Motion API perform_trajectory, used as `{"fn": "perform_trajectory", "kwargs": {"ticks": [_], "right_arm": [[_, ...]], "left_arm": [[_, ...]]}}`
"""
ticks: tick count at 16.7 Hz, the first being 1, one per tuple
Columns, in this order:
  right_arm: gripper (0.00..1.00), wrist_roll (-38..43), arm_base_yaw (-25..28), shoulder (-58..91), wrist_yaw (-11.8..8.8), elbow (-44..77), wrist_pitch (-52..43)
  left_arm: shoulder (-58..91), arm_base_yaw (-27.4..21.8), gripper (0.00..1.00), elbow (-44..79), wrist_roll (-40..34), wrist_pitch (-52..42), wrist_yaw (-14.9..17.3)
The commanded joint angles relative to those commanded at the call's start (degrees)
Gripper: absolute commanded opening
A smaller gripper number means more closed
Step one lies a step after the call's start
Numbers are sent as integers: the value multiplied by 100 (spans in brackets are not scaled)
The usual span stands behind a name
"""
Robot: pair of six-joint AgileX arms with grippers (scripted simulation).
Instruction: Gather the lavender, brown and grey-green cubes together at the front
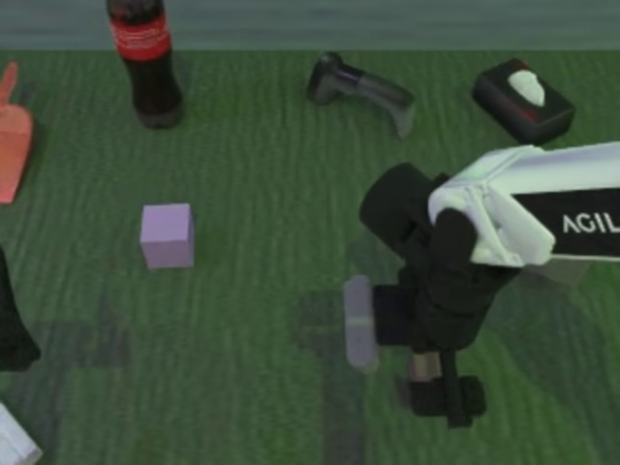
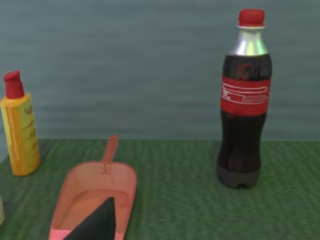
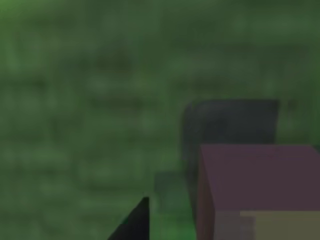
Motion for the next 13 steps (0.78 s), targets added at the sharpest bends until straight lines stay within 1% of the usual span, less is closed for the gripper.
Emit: {"fn": "perform_trajectory", "kwargs": {"ticks": [9, 11, 13], "right_arm": [[100, -6, -4, -10, 0, 16, -20], [100, -31, 11, -96, -1, 163, -240], [100, -38, 7, -263, -3, 389, -670]], "left_arm": [[0, 0, 100, 0, 0, 0, 0], [0, 0, 100, 0, 0, 0, 0], [0, 0, 100, 0, 0, 0, 0]]}}
